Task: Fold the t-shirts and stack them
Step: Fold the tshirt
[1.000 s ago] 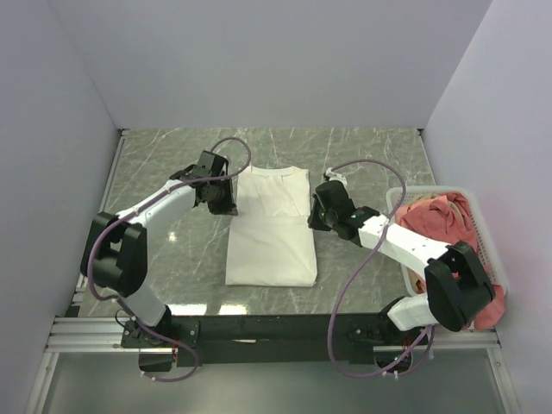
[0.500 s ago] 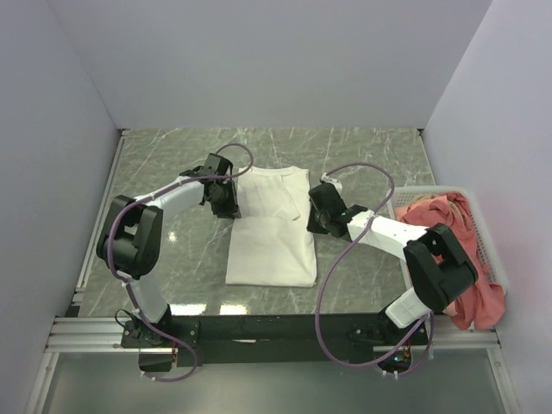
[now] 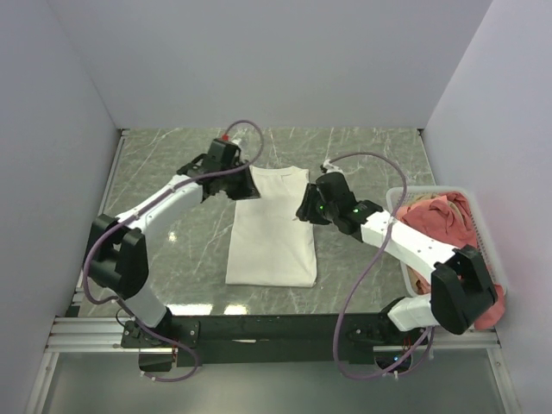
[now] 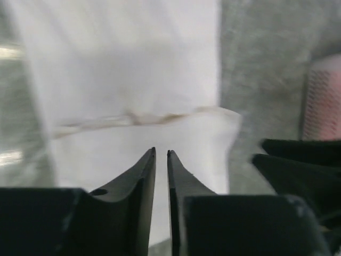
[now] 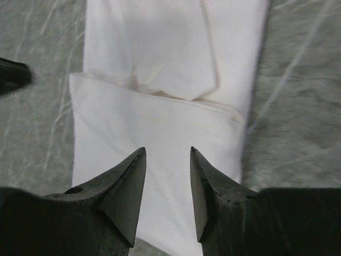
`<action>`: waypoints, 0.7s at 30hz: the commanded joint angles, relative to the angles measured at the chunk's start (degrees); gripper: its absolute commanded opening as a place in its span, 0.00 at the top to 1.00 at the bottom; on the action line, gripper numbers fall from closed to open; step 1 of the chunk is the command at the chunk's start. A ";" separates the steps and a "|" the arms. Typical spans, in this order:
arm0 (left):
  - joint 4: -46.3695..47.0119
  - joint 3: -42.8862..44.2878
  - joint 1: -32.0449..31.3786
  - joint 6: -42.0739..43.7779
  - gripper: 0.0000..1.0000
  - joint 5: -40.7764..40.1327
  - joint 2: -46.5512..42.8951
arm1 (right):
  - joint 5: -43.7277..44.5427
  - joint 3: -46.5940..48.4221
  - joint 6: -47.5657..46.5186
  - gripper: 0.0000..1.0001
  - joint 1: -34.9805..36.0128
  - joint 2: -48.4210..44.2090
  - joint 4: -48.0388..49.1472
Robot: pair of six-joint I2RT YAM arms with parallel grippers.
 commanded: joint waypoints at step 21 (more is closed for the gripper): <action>17.53 -8.47 -5.25 -9.01 0.94 11.01 18.17 | -11.40 -7.29 3.38 0.60 -5.48 14.16 11.12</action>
